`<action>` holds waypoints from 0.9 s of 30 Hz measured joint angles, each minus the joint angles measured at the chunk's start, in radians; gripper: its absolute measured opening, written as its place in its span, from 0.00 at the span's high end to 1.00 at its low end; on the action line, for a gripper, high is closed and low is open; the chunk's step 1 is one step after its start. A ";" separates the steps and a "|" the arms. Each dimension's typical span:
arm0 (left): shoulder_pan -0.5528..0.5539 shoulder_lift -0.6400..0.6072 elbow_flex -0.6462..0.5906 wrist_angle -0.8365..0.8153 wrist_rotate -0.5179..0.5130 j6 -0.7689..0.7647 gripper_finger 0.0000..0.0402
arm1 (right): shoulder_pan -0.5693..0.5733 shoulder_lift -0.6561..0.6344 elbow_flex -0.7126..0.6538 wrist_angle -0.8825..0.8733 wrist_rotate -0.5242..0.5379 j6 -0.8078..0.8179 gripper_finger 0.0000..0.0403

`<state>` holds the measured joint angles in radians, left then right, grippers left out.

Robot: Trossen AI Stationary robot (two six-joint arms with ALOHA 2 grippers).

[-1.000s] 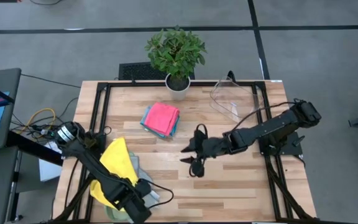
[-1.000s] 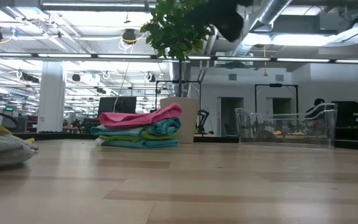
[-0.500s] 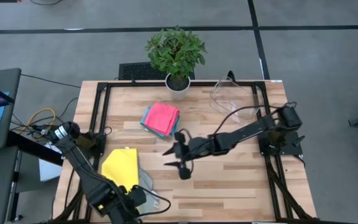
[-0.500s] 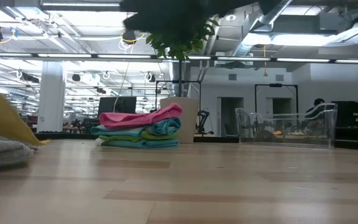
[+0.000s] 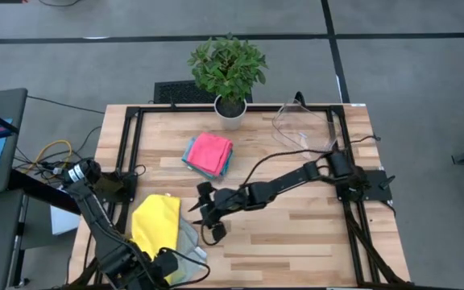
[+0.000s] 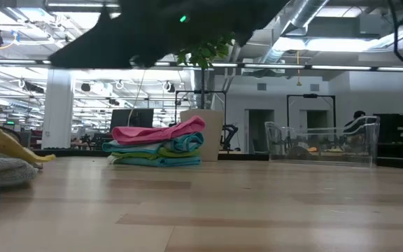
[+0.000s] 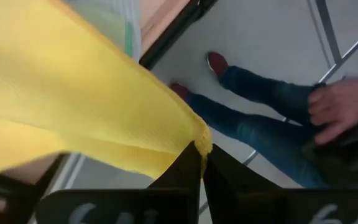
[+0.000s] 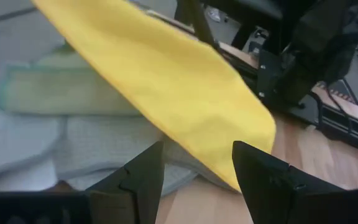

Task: Fold microfiber towels
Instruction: Fold the yellow microfiber towel

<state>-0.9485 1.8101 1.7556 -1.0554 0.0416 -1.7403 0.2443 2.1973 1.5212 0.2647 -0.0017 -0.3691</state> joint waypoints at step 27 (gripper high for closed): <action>-0.070 -0.043 -0.001 0.106 0.043 -0.170 1.00 | -0.037 0.181 0.253 -0.201 -0.104 -0.085 0.53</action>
<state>-1.0183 1.7669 1.7542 -0.9494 0.0844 -1.9106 0.2077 2.3787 1.7741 0.0637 -0.1053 -0.4540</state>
